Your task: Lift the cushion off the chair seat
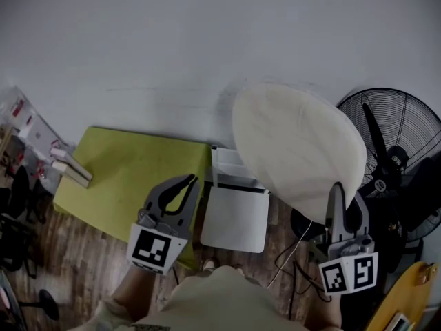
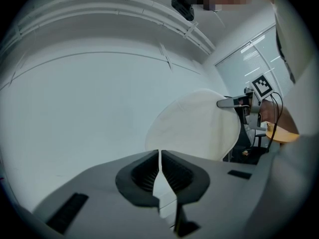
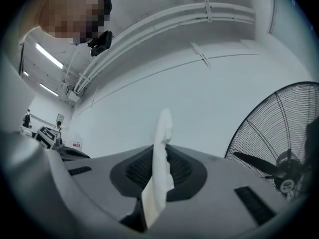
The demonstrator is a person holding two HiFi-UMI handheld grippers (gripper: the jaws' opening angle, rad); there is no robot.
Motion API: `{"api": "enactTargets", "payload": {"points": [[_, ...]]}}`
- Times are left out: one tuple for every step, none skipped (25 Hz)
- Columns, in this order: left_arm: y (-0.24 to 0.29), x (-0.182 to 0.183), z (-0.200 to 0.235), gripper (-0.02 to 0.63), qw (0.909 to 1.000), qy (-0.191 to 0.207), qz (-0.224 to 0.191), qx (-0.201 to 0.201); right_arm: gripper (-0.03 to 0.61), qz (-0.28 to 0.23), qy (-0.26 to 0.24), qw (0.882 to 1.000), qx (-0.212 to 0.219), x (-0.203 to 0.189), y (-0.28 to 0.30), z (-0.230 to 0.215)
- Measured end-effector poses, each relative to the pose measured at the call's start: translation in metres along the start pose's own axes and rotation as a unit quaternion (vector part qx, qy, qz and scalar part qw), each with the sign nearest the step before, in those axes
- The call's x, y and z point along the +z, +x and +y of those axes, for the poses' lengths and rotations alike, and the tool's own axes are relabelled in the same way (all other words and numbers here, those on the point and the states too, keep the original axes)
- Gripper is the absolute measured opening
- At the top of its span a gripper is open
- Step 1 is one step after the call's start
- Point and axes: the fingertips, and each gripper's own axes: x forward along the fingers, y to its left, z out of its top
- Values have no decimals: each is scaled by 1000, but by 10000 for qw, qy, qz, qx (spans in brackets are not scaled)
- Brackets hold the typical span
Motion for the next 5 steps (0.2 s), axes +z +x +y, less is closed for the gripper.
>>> {"api": "enactTargets", "payload": {"points": [[0,-1,0,32,10000,-15,11,-1,61,21,-8,10000,16,-1,0,1],[0,-2,1,32,10000,-31,21,-7,61,38,-13,10000,31,-3,1,1],[1,-3,1,32,10000,-48,30,-18,61,53,-16,10000,45,-4,1,2],[2,-4,1,32,10000,-68,39,-33,61,68,-18,10000,57,-5,2,2],[2,-5,2,32,9999,-88,46,-48,61,82,-20,9999,70,-6,3,3]]}}
